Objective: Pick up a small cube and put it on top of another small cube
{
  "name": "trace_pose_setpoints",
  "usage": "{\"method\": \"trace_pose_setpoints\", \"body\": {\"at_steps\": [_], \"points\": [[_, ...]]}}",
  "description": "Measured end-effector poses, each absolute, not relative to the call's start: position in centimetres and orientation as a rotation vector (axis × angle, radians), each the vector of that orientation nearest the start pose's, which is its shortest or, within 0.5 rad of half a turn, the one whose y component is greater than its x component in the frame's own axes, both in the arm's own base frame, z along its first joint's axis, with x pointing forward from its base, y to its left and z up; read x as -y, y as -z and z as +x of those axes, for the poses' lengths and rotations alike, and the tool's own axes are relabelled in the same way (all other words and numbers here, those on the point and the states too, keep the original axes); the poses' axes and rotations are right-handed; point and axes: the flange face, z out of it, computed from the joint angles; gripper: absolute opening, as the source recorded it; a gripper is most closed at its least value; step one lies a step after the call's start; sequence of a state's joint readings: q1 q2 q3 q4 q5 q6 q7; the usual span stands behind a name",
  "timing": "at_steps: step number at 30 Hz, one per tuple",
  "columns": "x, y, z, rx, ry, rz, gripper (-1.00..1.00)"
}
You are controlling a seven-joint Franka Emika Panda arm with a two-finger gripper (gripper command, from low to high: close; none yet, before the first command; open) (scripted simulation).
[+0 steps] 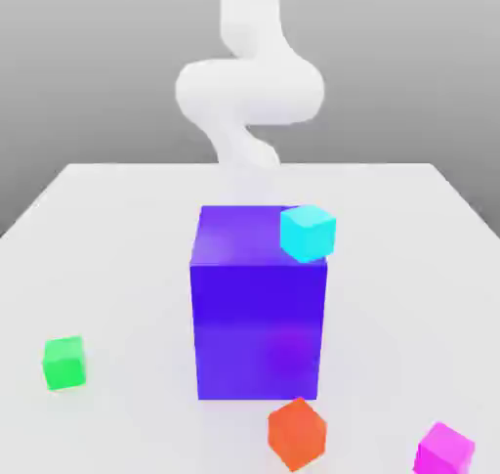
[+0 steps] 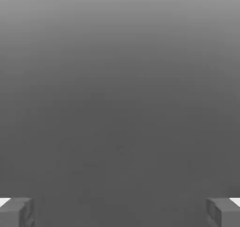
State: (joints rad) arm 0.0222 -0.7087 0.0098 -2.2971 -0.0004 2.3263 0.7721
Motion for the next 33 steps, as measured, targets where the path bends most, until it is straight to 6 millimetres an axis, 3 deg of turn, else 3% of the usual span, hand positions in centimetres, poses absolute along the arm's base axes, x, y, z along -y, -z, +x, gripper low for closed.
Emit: {"method": "trace_pose_setpoints", "body": {"at_steps": [8,16,23,28,33], "points": [[-6.8,-57.2,46.5,-0.764,0.734,-2.754,0.00],[-13.0,-44.2,51.1,-0.511,0.484,-2.946,0.00],[-18.6,-31.7,51.5,-0.255,0.246,-3.068,0.00],[-21.7,-22.6,49.8,-0.074,0.067,-3.127,0.00],[-22.8,-14.7,48.9,-0.006,0.002,-3.141,0.00]]}}
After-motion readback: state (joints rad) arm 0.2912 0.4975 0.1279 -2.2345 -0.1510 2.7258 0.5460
